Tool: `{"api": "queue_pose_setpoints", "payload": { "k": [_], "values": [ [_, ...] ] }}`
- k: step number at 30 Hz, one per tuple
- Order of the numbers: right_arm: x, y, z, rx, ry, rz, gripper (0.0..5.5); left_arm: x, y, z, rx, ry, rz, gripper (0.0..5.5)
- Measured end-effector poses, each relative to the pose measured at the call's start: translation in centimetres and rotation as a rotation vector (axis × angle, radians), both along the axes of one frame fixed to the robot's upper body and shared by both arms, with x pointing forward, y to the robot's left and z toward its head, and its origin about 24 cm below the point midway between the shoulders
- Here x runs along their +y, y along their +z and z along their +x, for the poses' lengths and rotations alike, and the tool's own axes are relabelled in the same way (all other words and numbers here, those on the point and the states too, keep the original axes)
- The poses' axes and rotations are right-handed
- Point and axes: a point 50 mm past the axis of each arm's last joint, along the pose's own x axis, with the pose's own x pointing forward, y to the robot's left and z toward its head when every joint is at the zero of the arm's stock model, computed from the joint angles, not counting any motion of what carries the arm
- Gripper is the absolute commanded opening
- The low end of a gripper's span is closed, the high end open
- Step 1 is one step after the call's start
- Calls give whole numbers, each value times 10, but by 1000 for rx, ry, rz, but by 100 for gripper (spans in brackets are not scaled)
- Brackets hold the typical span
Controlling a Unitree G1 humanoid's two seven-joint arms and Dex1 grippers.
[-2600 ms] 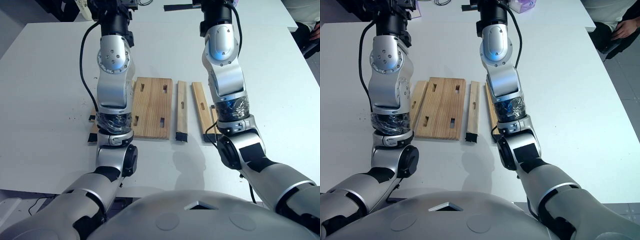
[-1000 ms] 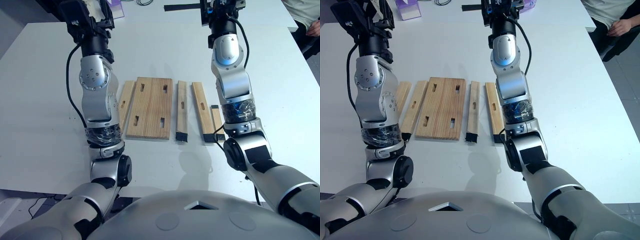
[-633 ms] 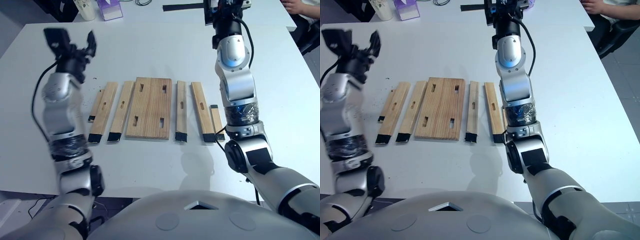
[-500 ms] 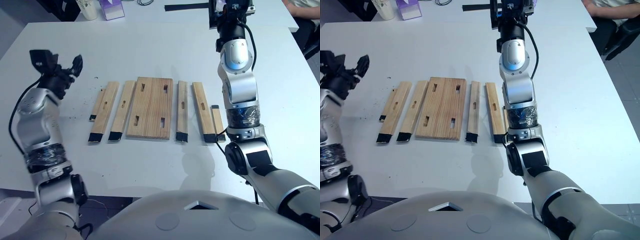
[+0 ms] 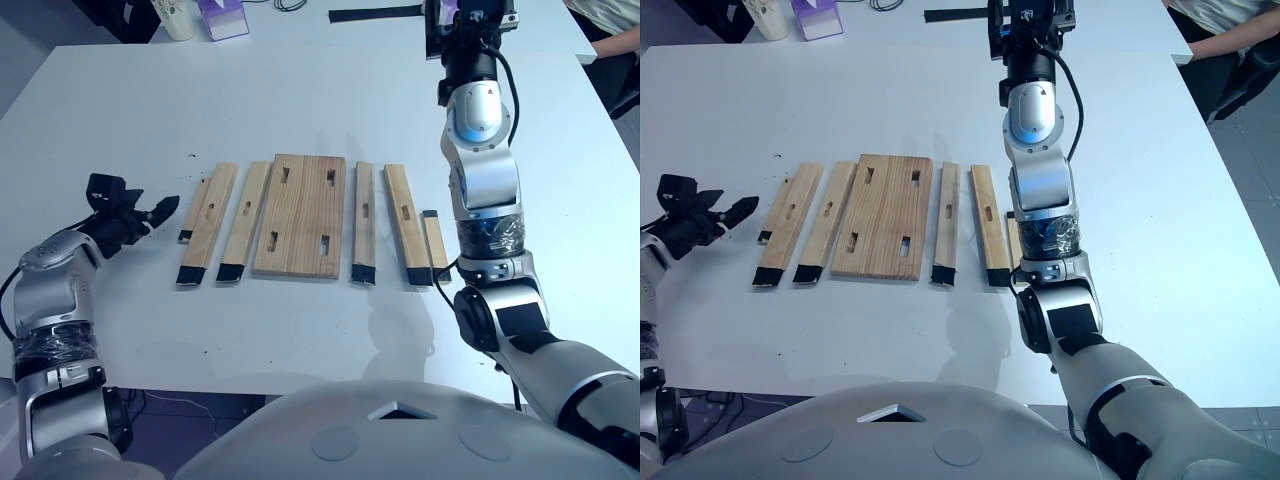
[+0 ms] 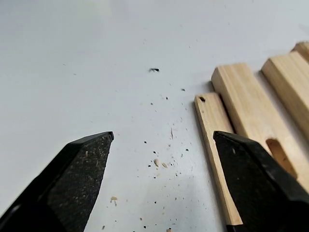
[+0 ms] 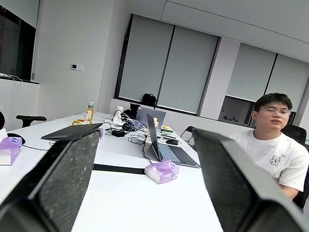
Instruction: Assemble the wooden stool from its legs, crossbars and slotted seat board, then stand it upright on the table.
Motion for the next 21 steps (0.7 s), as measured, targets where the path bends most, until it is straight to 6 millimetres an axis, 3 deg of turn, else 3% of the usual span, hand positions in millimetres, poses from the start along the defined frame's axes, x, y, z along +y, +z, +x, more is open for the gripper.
{"api": "queue_pose_setpoints", "payload": {
  "k": [12,21],
  "values": [
    [-5,-4,2,18,-30,6,354,-18,-16,0,49,-85,17,385],
    [-4,-6,3,23,-31,0,354,-29,-16,-7,60,-144,31,385]
  ]
}}
